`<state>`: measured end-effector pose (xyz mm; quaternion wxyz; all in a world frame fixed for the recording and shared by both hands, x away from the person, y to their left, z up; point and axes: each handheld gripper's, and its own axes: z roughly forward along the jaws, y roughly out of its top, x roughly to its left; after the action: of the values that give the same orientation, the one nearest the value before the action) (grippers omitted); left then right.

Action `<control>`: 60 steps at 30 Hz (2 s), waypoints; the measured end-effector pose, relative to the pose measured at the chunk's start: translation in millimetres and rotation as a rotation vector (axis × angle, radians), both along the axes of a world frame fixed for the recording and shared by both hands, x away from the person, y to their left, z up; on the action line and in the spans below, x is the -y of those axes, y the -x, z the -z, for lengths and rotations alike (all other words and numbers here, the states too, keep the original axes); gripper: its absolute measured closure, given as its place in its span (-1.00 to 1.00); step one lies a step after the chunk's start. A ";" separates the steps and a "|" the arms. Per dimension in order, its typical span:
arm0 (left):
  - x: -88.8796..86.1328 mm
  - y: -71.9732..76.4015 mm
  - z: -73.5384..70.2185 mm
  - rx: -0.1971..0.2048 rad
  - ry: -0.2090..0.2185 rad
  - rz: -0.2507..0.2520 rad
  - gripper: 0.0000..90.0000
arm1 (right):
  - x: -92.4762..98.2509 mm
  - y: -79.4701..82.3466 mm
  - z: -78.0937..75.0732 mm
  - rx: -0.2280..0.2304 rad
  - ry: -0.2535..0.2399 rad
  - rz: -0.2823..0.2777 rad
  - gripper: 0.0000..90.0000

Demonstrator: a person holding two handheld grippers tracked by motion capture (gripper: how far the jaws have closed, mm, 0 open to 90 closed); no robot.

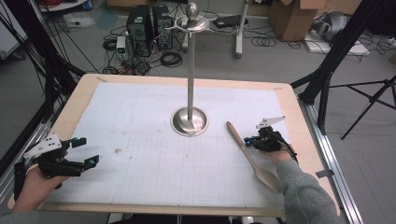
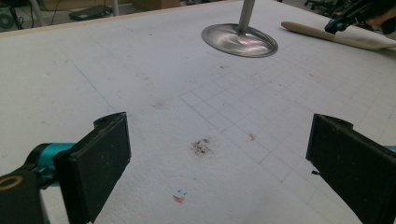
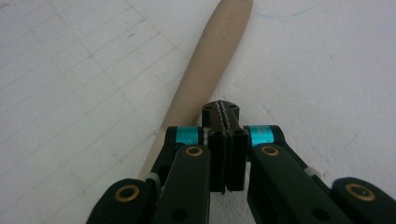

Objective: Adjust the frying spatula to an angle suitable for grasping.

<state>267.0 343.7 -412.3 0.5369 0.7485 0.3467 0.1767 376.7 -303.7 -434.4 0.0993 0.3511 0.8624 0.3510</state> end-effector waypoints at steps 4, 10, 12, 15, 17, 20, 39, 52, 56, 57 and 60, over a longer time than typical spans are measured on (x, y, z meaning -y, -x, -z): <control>-0.5 0.4 1.2 -0.004 -0.001 0.001 -0.85 | -2.1 -2.9 1.7 0.000 -0.011 -0.009 1.00; 0.6 0.4 2.5 -0.011 -0.011 0.001 -0.85 | -15.9 -10.4 -3.0 -0.001 0.004 -0.114 1.00; 0.1 0.6 2.2 -0.009 -0.010 0.001 -0.85 | -17.0 -10.8 -4.6 -0.007 0.009 -0.123 1.00; -0.8 1.3 2.3 -0.010 -0.008 -0.002 -0.85 | -20.6 -11.8 -5.9 0.003 0.020 -0.154 1.00; -1.4 1.8 2.2 -0.009 -0.008 -0.005 -0.85 | -21.9 -11.5 -5.9 0.005 0.021 -0.167 1.00; -1.7 2.0 2.4 -0.010 -0.008 -0.005 -0.85 | -26.8 -10.7 -5.8 0.015 0.024 -0.199 1.00; -0.9 2.3 3.3 -0.016 -0.017 -0.003 -0.85 | -49.2 -9.5 -8.9 0.022 0.067 -0.337 1.00; -0.7 2.5 3.8 -0.019 -0.020 -0.004 -0.85 | -55.8 -5.8 -10.4 0.039 0.068 -0.386 1.00; -0.8 1.2 3.2 -0.015 -0.015 -0.004 -0.85 | -51.0 -2.5 -19.7 0.073 0.054 -0.357 1.00; -0.7 0.8 2.9 -0.014 -0.014 -0.003 -0.85 | -48.9 0.3 -22.6 0.078 0.062 -0.354 1.00; 1.3 -1.0 1.8 -0.007 -0.010 0.001 -0.85 | -44.4 8.9 -30.4 0.092 0.062 -0.350 1.00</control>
<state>267.9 342.4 -414.1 0.5319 0.7520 0.3475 0.1755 367.8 -259.4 -404.0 0.0869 0.1758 0.9153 0.3517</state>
